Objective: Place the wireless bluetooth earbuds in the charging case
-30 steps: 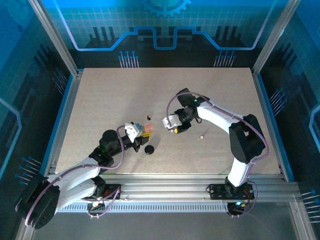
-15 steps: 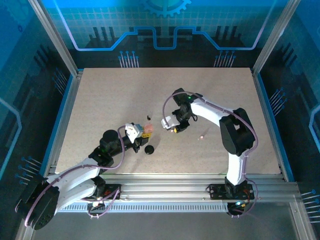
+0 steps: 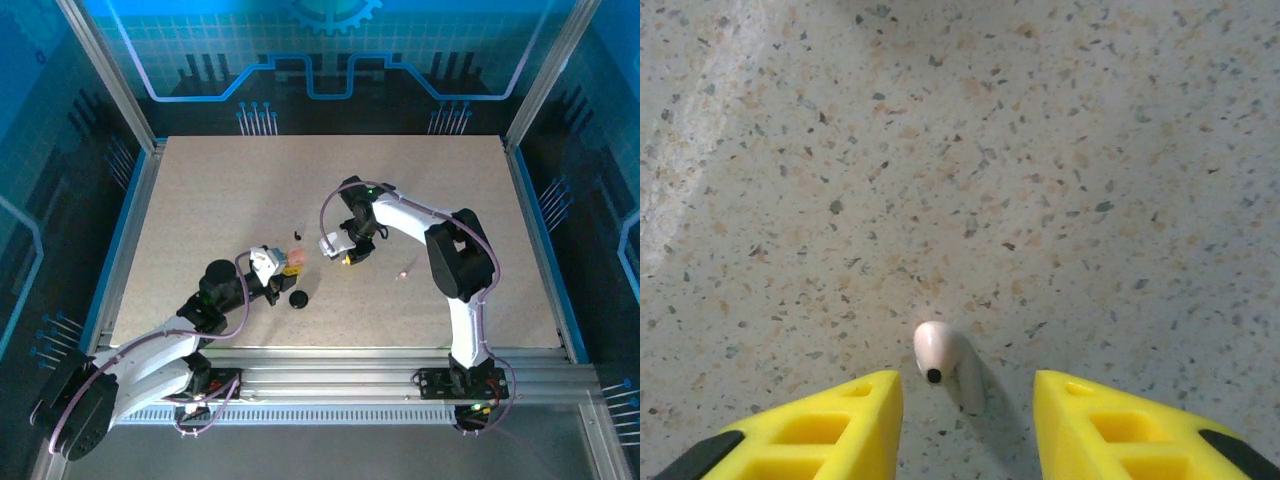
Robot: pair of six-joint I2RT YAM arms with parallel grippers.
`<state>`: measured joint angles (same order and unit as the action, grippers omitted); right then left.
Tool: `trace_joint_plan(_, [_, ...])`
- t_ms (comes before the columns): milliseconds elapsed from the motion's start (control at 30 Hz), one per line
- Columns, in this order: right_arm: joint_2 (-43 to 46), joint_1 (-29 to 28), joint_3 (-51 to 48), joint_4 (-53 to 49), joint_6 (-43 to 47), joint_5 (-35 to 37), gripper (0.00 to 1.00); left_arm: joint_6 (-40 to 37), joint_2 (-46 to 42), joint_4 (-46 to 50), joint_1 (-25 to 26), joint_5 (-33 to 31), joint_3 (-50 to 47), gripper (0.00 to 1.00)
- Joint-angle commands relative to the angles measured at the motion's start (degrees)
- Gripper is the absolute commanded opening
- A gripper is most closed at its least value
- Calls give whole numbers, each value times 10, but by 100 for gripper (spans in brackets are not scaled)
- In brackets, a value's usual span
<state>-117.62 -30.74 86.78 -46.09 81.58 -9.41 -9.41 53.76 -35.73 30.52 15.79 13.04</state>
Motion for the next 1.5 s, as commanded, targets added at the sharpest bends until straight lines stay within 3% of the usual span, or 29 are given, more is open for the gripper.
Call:
trace_joint_plan(0, [-13, -3, 17, -30, 13, -9, 39, -15, -10, 2, -3, -5, 17, 14])
trace_joint_plan(1467, [-64, -8, 62, -55, 7, -25, 26, -22, 4, 10, -3, -1, 31, 14])
